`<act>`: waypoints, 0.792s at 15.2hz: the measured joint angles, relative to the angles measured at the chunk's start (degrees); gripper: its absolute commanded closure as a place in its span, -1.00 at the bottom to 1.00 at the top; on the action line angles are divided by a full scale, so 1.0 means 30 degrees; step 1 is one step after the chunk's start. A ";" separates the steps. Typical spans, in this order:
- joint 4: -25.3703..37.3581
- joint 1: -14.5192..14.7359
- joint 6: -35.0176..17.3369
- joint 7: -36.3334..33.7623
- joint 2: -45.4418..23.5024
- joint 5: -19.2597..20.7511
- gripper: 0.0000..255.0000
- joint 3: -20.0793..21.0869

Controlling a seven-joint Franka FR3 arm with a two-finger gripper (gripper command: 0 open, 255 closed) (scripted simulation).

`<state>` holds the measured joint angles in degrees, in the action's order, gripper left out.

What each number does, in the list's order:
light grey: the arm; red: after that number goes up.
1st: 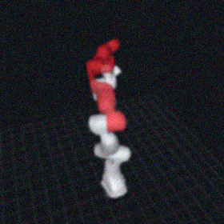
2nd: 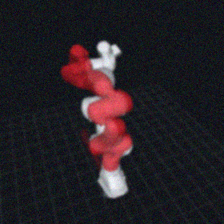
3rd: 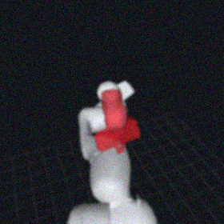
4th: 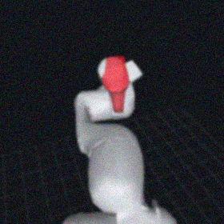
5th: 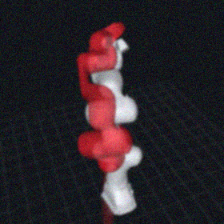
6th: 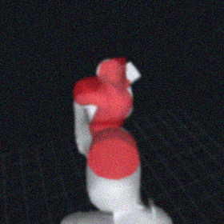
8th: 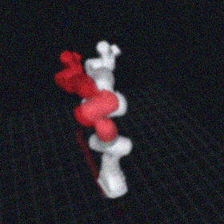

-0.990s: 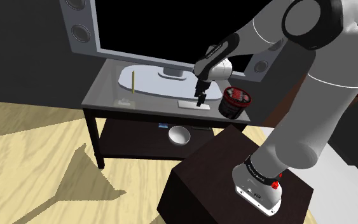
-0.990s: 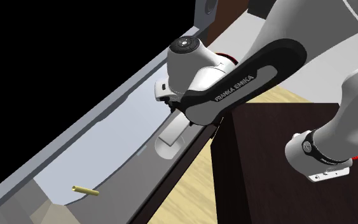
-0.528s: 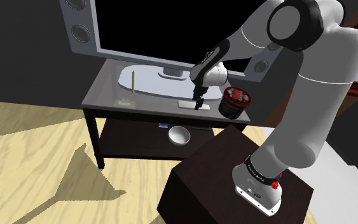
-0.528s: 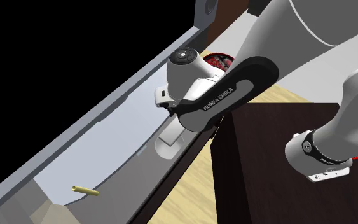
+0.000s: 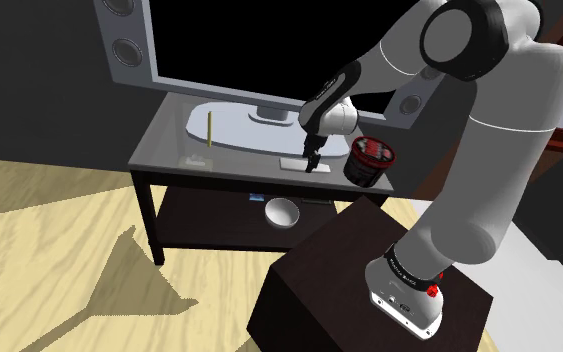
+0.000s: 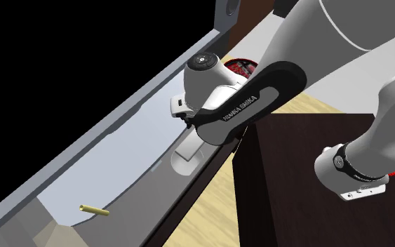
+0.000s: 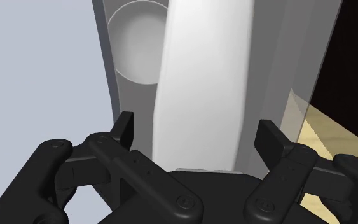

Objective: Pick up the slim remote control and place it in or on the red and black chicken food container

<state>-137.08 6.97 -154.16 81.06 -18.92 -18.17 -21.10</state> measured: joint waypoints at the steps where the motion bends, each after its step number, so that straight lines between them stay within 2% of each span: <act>1: 0.0069 -0.0013 -0.0016 -0.0006 0.0049 0.0021 1.00 -0.0038; 9: 0.0192 -0.0074 -0.0272 0.0098 -0.0212 -0.0141 1.00 0.0082; 12: 0.0049 0.0174 0.0091 -0.0179 -0.0039 0.0280 1.00 -0.0134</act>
<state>-136.93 7.49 -153.89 80.52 -19.03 -17.33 -21.50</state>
